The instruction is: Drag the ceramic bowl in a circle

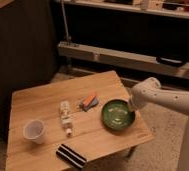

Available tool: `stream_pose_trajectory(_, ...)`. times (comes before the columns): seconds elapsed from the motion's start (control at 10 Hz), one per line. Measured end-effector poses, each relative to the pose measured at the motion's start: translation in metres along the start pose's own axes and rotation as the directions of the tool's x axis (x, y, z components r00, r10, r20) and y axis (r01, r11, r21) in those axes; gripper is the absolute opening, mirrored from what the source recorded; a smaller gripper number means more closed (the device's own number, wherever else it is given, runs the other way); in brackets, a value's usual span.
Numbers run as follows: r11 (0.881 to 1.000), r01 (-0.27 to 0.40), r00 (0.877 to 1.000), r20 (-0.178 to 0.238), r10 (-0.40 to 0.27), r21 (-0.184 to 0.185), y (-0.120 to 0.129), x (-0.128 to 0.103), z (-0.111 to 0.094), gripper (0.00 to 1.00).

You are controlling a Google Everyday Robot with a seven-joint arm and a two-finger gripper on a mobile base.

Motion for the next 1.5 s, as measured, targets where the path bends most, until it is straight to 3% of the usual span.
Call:
stream_pose_trajectory(0.2,1.0,-0.005,0.999,0.044,0.005,-0.003,-0.023,0.034,-0.015,0.0)
stream_pose_trajectory(0.4,0.999,0.033,0.996,0.079,-0.032,-0.007,-0.013,0.061,-0.03,0.0)
stream_pose_trajectory(0.7,0.988,0.149,0.984,0.105,-0.146,-0.028,0.034,0.108,-0.046,0.0)
stream_pose_trajectory(0.8,0.977,0.211,0.972,0.114,-0.205,-0.039,0.061,0.117,-0.049,0.0)
stream_pose_trajectory(1.0,0.957,0.283,0.953,0.13,-0.274,-0.057,0.095,0.112,-0.05,0.0)
stream_pose_trajectory(1.5,0.894,0.43,0.896,0.183,-0.404,-0.13,0.194,0.064,-0.062,0.0)
